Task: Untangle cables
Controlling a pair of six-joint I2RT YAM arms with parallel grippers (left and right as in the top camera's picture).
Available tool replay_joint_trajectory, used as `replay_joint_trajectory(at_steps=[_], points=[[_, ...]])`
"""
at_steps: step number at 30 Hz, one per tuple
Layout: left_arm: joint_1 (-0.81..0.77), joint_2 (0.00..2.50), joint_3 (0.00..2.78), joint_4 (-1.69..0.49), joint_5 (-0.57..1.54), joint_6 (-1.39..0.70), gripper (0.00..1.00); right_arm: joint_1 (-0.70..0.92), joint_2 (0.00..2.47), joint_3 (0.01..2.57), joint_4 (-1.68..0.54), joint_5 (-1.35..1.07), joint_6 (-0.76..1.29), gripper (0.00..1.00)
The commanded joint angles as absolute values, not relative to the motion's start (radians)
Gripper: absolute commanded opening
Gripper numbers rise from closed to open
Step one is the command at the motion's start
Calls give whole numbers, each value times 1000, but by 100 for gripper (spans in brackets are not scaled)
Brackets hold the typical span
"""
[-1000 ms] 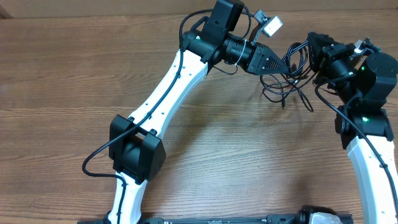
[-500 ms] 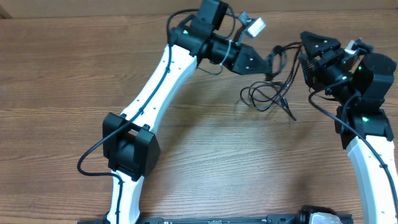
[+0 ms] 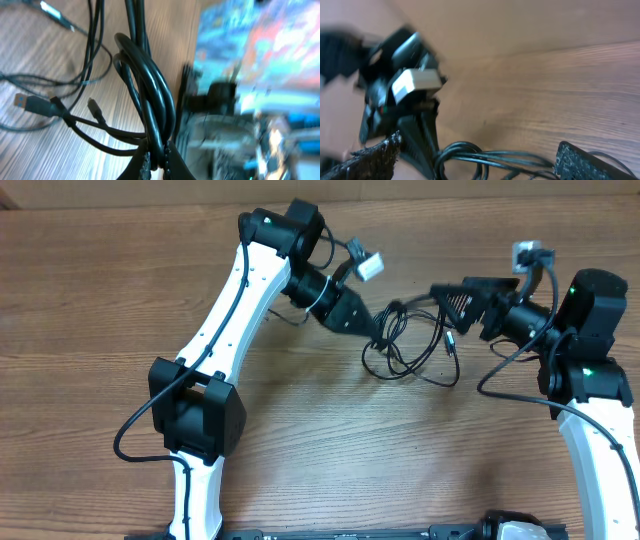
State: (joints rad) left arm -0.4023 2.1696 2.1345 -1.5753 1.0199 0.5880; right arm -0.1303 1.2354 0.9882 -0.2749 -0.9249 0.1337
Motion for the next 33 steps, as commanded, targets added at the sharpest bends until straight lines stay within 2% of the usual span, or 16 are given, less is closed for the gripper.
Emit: replay_joint_trajectory(at_steps=[1, 7, 10, 15, 21, 33], points=[[-405, 2177, 2152, -1628, 897, 853, 4, -119, 1230, 996, -340, -1049, -264, 100], [-398, 2177, 2156, -1653, 772, 856, 4, -38, 1230, 996, -476, -1032, -622, 95], [-398, 2177, 2168, -1668, 744, 916, 4, 20, 1230, 996, -500, -957, -695, 92], [-400, 2174, 2211, -1690, 690, 1034, 4, 130, 1230, 996, -555, -854, -870, 80], [-400, 2173, 2230, -1690, 697, 1071, 4, 200, 1230, 996, -571, -777, -973, 67], [-432, 2173, 2230, -1690, 714, 1185, 4, 282, 1230, 996, -497, -646, -978, 60]])
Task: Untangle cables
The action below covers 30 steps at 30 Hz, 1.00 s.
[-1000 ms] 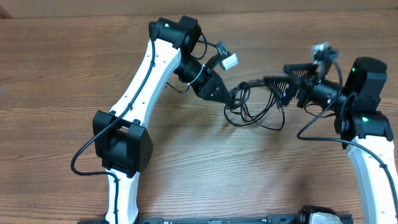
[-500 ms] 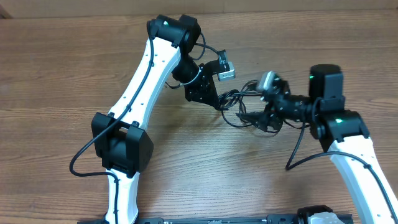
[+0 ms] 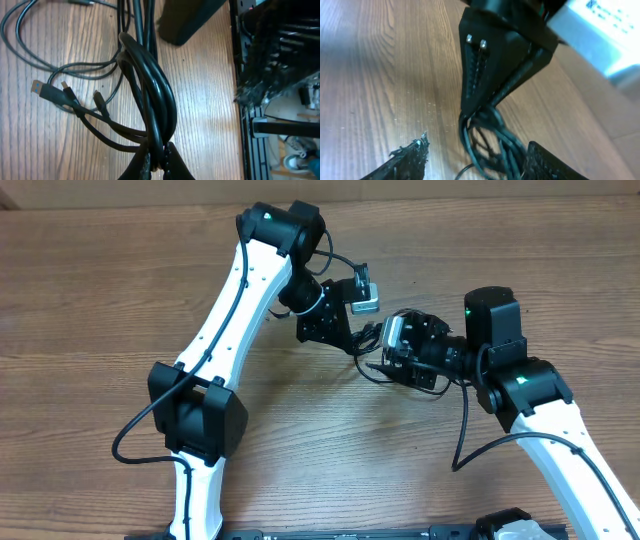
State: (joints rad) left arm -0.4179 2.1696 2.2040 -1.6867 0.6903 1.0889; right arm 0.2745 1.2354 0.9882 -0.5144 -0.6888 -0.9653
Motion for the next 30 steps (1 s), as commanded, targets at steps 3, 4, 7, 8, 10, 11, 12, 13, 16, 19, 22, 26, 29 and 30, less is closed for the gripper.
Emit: replay_joint_trajectory(at_steps=[3, 4, 7, 8, 10, 11, 12, 13, 16, 19, 22, 26, 29, 30], points=[[-434, 2173, 2230, -1690, 713, 1225, 4, 282, 1230, 996, -475, -635, -978, 60], [-434, 2173, 2230, -1690, 713, 1234, 4, 282, 1230, 996, -471, -632, -978, 60], [-433, 2173, 2230, -1685, 715, 1257, 4, 282, 1230, 996, -464, -629, -978, 59], [-433, 2173, 2230, -1684, 720, 1266, 4, 282, 1231, 996, -465, -629, -978, 59], [-433, 2173, 2230, -1678, 738, 1281, 4, 282, 1237, 996, -465, -629, -978, 56], [-434, 2173, 2230, -1670, 748, 1280, 4, 282, 1241, 996, -466, -629, -978, 54], [-433, 2173, 2230, -1663, 760, 1280, 4, 282, 1247, 996, -467, -629, -978, 51], [-433, 2173, 2230, -1655, 770, 1280, 4, 282, 1253, 996, -471, -630, -977, 48], [-433, 2173, 2230, -1637, 803, 1280, 4, 282, 1267, 996, -488, -630, -977, 36], [-433, 2173, 2230, -1620, 822, 1279, 4, 282, 1270, 996, -505, -630, -977, 28], [-432, 2173, 2230, -1613, 841, 1279, 4, 282, 1270, 996, -513, -629, -977, 19], [-430, 2173, 2230, -1610, 870, 1278, 5, 282, 1270, 996, -526, -629, -977, 16], [-430, 2173, 2230, -1608, 895, 1276, 4, 282, 1270, 996, -529, -629, -977, 16], [-430, 2173, 2230, -1607, 898, 1275, 4, 282, 1270, 996, -529, -629, -977, 15]])
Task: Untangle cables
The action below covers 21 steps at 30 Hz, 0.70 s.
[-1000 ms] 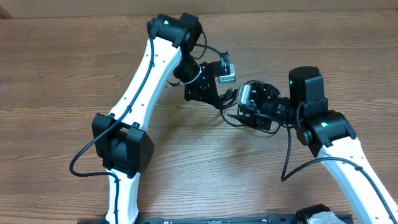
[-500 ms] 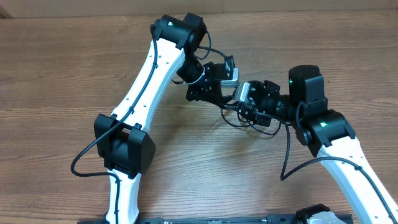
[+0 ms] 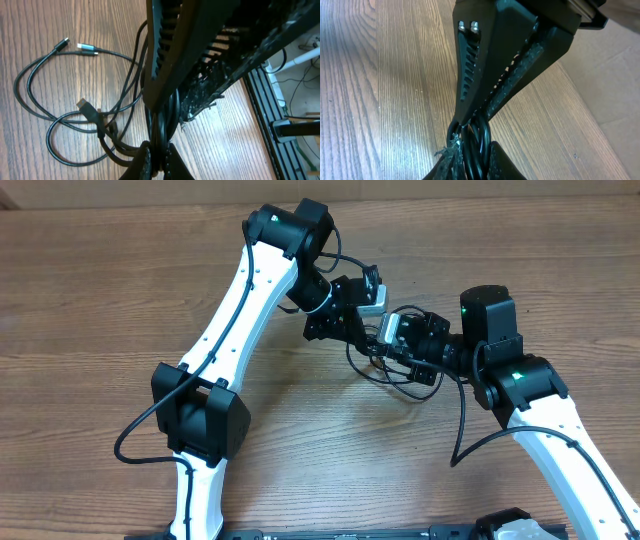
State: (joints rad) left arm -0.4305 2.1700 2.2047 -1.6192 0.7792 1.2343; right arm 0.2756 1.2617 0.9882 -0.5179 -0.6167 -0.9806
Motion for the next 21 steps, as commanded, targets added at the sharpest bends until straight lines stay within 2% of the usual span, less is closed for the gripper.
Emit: replay_joint_trajectory(at_steps=[1, 11, 21], points=[[-430, 2173, 2230, -1606, 902, 1275, 4, 282, 1270, 996, -530, -629, -977, 15], [-381, 2173, 2230, -1563, 990, 1183, 4, 282, 1270, 996, -561, -575, -977, 13], [-257, 2173, 2230, -1514, 1237, 1068, 4, 282, 1270, 996, -570, -574, -976, 7]])
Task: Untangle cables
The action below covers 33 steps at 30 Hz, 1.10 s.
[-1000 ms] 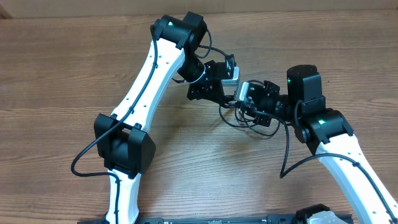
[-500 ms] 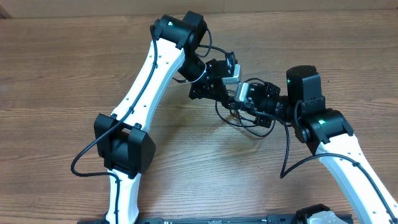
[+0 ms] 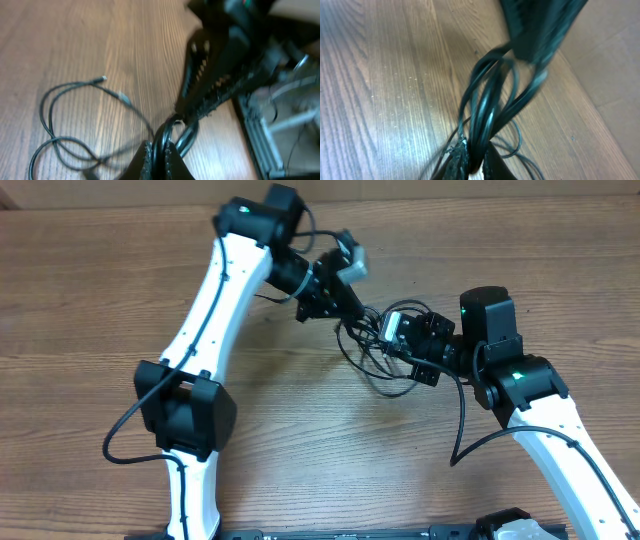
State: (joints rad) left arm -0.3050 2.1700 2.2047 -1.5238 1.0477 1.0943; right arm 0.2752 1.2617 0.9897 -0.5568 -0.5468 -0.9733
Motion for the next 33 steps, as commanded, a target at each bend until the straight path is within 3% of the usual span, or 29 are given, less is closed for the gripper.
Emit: replay_joint_trajectory(at_steps=[1, 12, 14, 16, 18, 20, 26, 33], points=[[-250, 2173, 2230, -1514, 1243, 1064, 4, 282, 1270, 996, -570, -577, -976, 7], [-250, 2173, 2230, -1514, 1216, 1013, 4, 282, 1270, 996, -551, -607, -965, 4], [-250, 2173, 2230, -1518, 1216, 1011, 4, 282, 1270, 996, -547, -606, -965, 9], [-250, 2173, 2230, -1526, 1208, 1009, 4, 282, 1270, 996, -537, -601, -964, 31], [-250, 2173, 2230, -1543, 1177, 1009, 4, 281, 1270, 996, -510, -569, -930, 80], [-250, 2173, 2230, -1568, 1136, 1009, 4, 281, 1270, 996, -475, -530, -893, 91], [-255, 2173, 2230, -1615, 1100, 1009, 4, 281, 1269, 996, -392, -524, -890, 95], [-278, 2173, 2230, -1618, 1082, 1010, 4, 281, 1269, 996, -360, -524, -890, 88]])
